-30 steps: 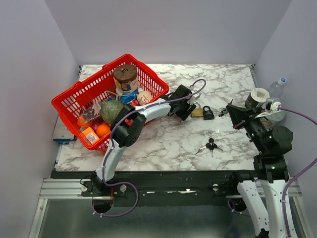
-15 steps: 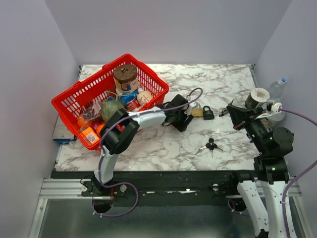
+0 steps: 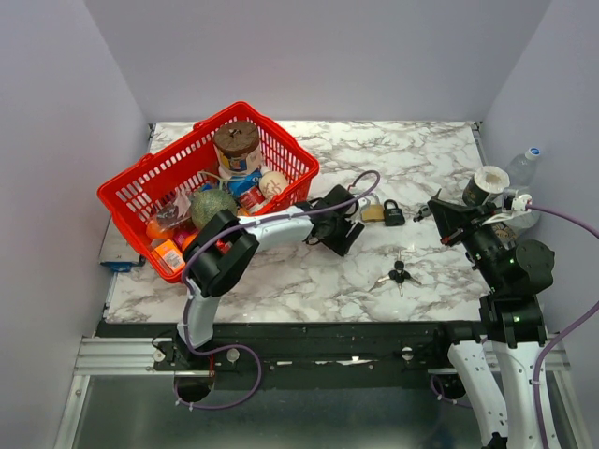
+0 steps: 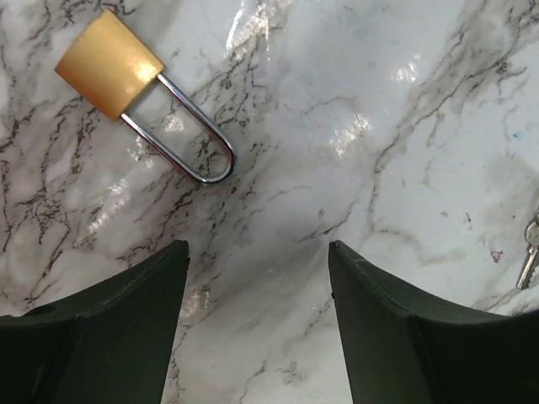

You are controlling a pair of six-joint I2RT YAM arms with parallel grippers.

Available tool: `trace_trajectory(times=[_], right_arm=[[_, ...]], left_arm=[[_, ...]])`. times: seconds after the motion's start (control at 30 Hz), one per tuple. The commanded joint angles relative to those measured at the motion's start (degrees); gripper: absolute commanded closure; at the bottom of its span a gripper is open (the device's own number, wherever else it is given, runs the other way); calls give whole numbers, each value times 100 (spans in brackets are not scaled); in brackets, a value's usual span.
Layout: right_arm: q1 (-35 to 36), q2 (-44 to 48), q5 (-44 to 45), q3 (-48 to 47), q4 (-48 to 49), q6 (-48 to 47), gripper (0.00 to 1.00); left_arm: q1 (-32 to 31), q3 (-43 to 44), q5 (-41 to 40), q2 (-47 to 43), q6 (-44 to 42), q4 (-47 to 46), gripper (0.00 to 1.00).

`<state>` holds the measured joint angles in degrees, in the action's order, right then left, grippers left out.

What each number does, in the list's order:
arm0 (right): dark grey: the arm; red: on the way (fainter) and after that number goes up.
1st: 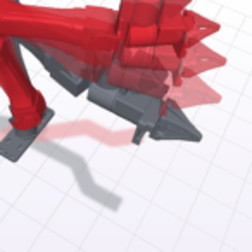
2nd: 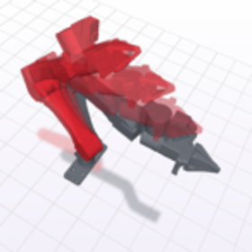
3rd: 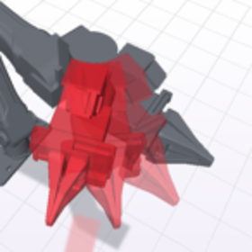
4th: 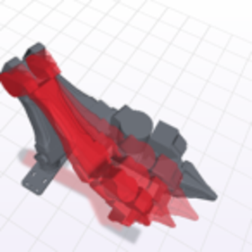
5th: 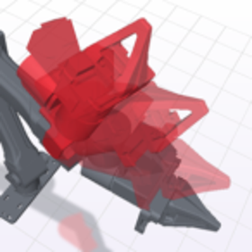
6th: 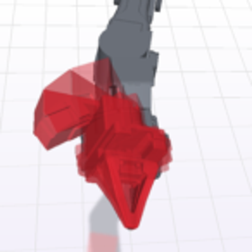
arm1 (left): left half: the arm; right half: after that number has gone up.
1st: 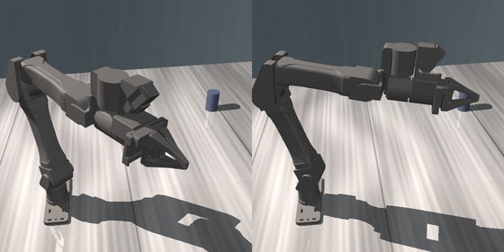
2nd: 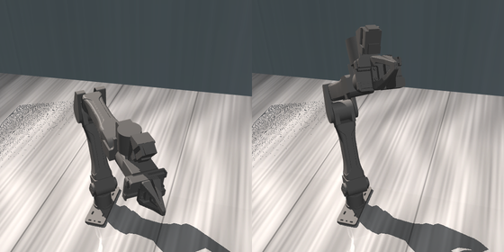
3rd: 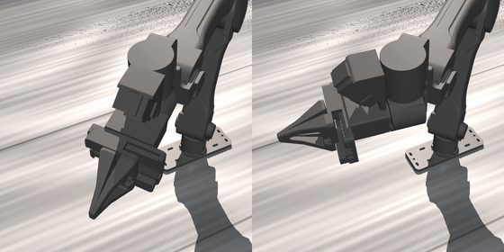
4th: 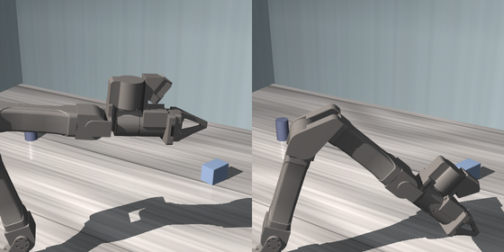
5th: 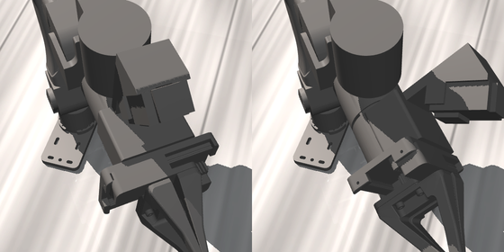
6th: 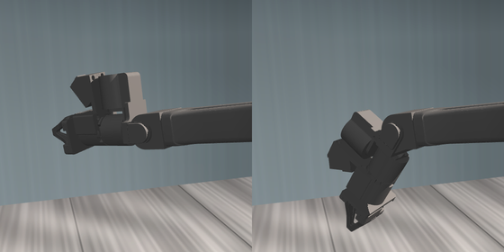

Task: Unlock with the key
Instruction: Move the key to the center of the board.

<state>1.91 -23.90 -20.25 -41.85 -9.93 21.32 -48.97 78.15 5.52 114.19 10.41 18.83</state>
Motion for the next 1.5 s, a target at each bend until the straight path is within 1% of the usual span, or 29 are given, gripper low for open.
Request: trace_trajectory(times=[0.0,0.27,0.37,0.47,0.57,0.73,0.8,0.9,1.0,1.13,1.27,1.37,1.47], right_arm=[[-24,17,-84,-113,-52,-32,99],[-33,35,-75,-96,-53,-49,99],[-24,17,-67,-87,-53,-49,99],[-24,17,-67,-87,-52,-49,99],[-24,26,-67,-96,-53,-58,99],[-24,35,-32,-96,-53,-76,99],[-24,8,-67,-96,-52,-76,99],[-24,-9,-76,-87,-44,-67,99],[-24,-1,-67,-87,-44,-84,99],[-24,-27,-67,-87,-44,-84,99],[-24,-62,-67,-87,-35,-93,99],[-24,-71,-40,-87,-35,-111,99],[-24,-88,-5,-69,-35,-128,99]], left_arm=[[10,420,-429,305,154,147,24],[-104,851,195,700,601,-55,25],[-192,956,388,736,646,-283,25],[-218,948,485,727,655,-801,25],[-218,1018,442,675,436,-1048,24],[-183,1071,117,429,-109,-802,21],[-78,1141,-93,376,-469,-610,20],[185,1404,-279,568,-716,-338,20],[431,1677,-131,788,-839,-310,20],[520,2054,185,1026,-1015,-257,19],[608,2677,485,1552,-1006,50,18],[634,2750,503,1764,-998,130,19],[643,2680,581,1861,-884,156,23]])
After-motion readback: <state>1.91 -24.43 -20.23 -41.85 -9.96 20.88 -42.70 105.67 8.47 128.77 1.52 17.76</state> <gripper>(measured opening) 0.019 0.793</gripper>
